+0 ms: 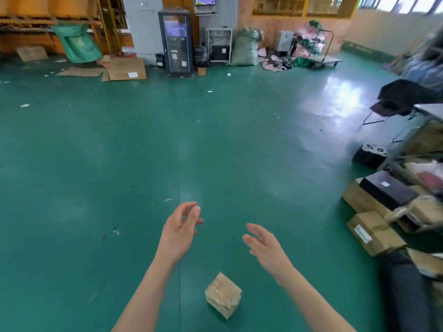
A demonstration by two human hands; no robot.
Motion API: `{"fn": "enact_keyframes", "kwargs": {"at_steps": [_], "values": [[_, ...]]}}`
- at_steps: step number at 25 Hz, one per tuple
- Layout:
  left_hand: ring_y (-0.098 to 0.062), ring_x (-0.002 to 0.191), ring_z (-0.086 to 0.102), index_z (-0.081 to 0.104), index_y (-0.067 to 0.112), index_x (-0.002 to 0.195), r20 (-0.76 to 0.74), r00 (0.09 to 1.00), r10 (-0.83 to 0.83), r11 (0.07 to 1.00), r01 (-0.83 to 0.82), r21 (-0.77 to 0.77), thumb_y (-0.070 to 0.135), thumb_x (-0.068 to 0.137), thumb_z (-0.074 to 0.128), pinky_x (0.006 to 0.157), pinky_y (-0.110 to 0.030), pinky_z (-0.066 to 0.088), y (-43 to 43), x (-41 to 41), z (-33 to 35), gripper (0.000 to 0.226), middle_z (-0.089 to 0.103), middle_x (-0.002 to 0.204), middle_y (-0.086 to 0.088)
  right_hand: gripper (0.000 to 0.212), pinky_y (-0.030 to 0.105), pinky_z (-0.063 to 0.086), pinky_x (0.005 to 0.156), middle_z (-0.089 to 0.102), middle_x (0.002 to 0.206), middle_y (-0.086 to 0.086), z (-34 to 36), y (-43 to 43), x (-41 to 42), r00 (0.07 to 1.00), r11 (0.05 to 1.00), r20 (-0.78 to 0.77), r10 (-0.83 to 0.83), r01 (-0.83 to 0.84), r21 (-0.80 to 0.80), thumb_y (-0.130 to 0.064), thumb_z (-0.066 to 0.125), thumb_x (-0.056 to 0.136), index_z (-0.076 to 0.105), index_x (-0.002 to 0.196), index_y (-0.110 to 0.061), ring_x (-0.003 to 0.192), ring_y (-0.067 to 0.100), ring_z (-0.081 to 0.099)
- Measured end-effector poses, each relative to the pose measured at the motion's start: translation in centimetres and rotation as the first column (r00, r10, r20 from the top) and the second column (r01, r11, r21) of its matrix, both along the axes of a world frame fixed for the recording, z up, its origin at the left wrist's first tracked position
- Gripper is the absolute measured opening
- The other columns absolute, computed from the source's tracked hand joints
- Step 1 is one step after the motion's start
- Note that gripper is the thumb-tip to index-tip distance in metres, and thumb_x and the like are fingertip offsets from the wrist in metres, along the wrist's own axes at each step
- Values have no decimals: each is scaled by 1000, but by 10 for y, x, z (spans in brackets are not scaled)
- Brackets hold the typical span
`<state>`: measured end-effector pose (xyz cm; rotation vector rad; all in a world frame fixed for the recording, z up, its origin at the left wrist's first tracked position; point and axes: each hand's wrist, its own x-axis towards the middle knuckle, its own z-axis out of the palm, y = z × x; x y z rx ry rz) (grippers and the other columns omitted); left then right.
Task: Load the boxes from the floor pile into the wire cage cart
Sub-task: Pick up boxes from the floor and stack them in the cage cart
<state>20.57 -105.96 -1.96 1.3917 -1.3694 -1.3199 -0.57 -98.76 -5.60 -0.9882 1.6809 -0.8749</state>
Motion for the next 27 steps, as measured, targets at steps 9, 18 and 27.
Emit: {"fn": "enact_keyframes", "kwargs": {"at_steps": [9,18,27], "values": [[-12,95,73,64,26,110,26,957,-289,932,276,234,31,104,52,89,-47,58,-64,-58,-75,14,73,110,4,49,41,43,114,51,145,-12,-66,2,-25,950,940,14,-310,305,156,-31,59,101,48,147,-20,129,7,52],[-16,93,73,64,20,111,158,925,-346,853,240,463,29,105,51,86,-44,58,-107,-125,-167,17,73,109,1,36,43,50,106,63,131,-7,-186,-36,-70,833,825,206,-513,413,386,-24,58,101,55,137,-21,119,11,62],[-23,88,70,61,13,102,276,909,-311,636,-16,771,31,107,47,81,-46,57,-159,-159,-371,23,71,104,-9,19,32,53,70,69,106,11,-376,-95,-98,589,576,288,-755,385,721,-9,56,98,67,113,-12,90,23,64]]}}
